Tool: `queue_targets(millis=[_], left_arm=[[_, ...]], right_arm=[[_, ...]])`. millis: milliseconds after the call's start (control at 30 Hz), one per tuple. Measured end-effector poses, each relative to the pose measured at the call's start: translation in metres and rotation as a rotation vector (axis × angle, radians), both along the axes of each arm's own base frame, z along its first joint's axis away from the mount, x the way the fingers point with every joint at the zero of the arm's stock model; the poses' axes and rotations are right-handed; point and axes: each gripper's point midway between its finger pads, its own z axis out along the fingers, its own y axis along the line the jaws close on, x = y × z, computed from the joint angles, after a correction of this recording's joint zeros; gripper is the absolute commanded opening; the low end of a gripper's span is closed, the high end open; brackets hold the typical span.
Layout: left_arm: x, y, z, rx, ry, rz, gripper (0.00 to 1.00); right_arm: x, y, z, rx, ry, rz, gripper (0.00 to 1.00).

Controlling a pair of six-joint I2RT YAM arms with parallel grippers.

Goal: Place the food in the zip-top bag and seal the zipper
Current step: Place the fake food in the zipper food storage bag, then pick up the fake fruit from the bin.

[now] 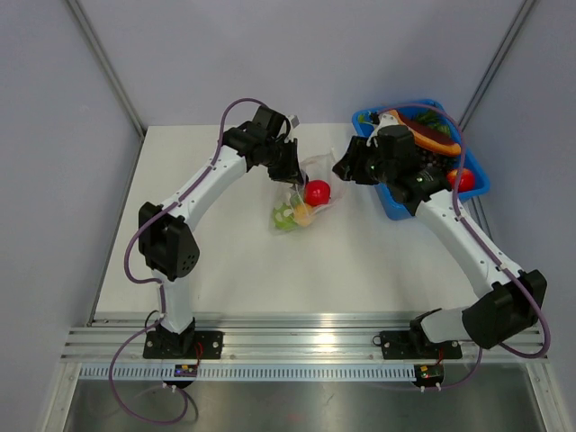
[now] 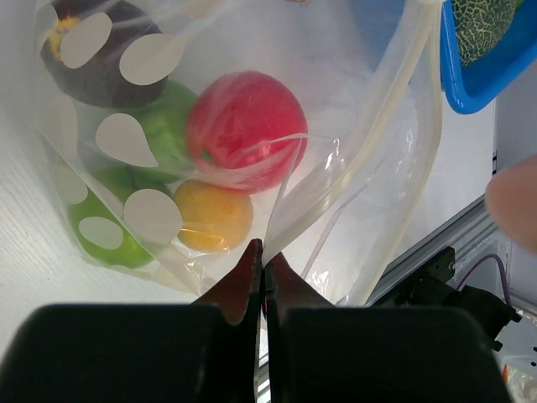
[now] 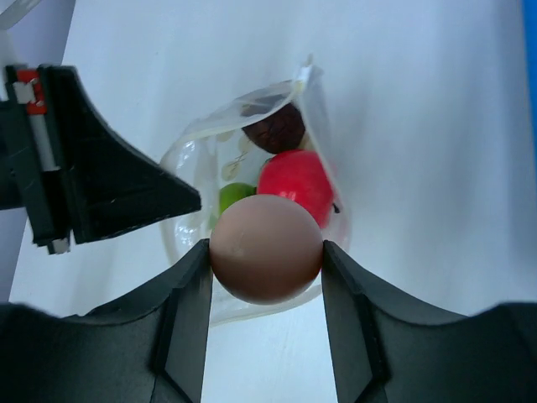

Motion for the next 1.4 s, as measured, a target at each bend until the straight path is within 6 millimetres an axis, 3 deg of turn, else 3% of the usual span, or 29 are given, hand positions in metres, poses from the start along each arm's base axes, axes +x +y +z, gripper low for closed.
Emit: queue_targets(millis=[167,233,367,467,600,700,767,867,967,1033,1067,1200,1300,1400], left_arm=[[0.000,0.000,0.001,0.000,-0.001,0.000,0.00],[0.000,0.000,0.001,0.000,-0.001,-0.001,0.00],[-0.001,0.000,0.001,0.000,-0.001,-0.001,0.00],[-0.001,0.001,0.003,-0.002,-0.005,-0.001,0.00],[-0.002,0.001,0.008,-0.007,-0.014,-0.001,0.00],[-0.002,0.001,0.009,-0.009,-0.016,0.000,0.00],[-0.002,0.001,0.009,-0.008,-0.016,0.000,0.00],[-0.002,0.001,0.009,-0.009,-0.017,0.000,0.00],[-0.002,0.001,0.009,-0.009,-0.018,0.001,0.00],[-0.002,0.001,0.009,-0.007,-0.019,0.002,0.00],[-0.002,0.001,0.010,-0.006,-0.021,0.002,0.00],[-0.004,0.000,0.012,-0.001,-0.033,0.002,0.00],[-0.005,-0.001,0.014,-0.005,-0.039,-0.002,0.00],[-0.005,-0.004,0.014,-0.009,-0.046,-0.007,0.00]], right_arm=[[-0.004,0.040,-0.007,0.017,0.024,0.075,0.46],[-0.002,0.055,-0.019,0.014,0.045,0.100,0.67],[-0.002,0.075,-0.057,-0.015,0.134,0.130,0.89],[-0.003,0.076,-0.069,-0.037,0.162,0.133,0.92],[0.000,0.063,-0.061,-0.090,0.129,0.096,0.88],[0.005,0.037,-0.046,-0.139,0.082,0.025,0.80],[0.012,0.004,-0.029,-0.131,0.050,-0.045,0.78],[0.026,-0.078,-0.005,-0.121,-0.006,-0.242,0.76],[0.026,-0.161,0.004,-0.139,-0.025,-0.440,0.76],[0.025,-0.197,-0.002,-0.146,-0.010,-0.519,0.76],[0.023,-0.218,-0.011,-0.149,0.014,-0.563,0.78],[0.017,-0.267,-0.057,-0.157,0.144,-0.666,0.84],[0.020,-0.281,-0.080,-0.171,0.206,-0.693,0.88],[0.023,-0.287,-0.088,-0.203,0.233,-0.710,0.96]])
